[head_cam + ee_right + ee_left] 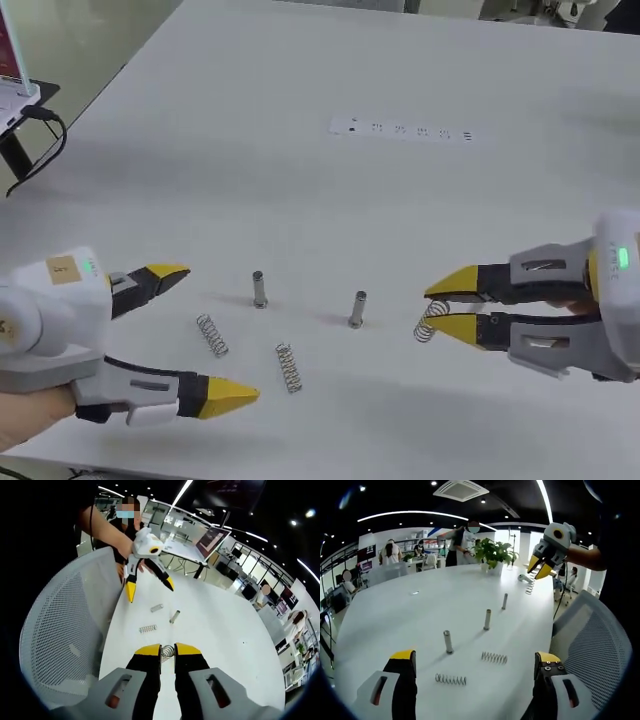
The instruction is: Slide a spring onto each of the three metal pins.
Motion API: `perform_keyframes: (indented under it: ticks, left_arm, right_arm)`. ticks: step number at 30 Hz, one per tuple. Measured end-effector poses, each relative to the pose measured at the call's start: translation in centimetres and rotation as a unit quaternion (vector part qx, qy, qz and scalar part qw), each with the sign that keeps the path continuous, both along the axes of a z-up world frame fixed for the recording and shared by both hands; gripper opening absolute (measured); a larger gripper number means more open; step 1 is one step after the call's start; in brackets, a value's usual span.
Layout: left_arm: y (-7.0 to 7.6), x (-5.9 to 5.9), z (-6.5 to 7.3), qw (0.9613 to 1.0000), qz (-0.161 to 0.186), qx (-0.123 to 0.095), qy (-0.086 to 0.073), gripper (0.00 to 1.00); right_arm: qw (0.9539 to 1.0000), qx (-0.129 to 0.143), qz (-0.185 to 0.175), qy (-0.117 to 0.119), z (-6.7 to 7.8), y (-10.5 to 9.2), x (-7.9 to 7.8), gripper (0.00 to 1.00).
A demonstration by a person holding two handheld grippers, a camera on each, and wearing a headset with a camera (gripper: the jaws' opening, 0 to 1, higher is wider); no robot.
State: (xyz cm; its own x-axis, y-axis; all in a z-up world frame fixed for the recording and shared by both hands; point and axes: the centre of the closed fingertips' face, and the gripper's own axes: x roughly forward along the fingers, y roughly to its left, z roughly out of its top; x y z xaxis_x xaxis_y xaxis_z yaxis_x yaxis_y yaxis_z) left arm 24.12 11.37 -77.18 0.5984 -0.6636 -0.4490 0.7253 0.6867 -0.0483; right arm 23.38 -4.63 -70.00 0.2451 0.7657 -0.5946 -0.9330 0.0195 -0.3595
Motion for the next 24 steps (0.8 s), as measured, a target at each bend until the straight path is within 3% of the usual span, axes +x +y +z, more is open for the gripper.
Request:
perform_keyframes:
  ticks: [9, 24]
  left_arm:
    - [0.2, 0.0, -0.1, 1.0, 0.006, -0.001, 0.002, 0.97]
    - [0.5, -0.1, -0.2, 0.9999, 0.012, 0.002, 0.002, 0.97]
  right_arm:
    - [0.9998, -0.011, -0.018, -0.005, -0.4, -1.6, 0.8, 0.06]
    - [0.9968, -0.026, -0.073, -0.02, -0.4, -5.0, 4.0, 0.06]
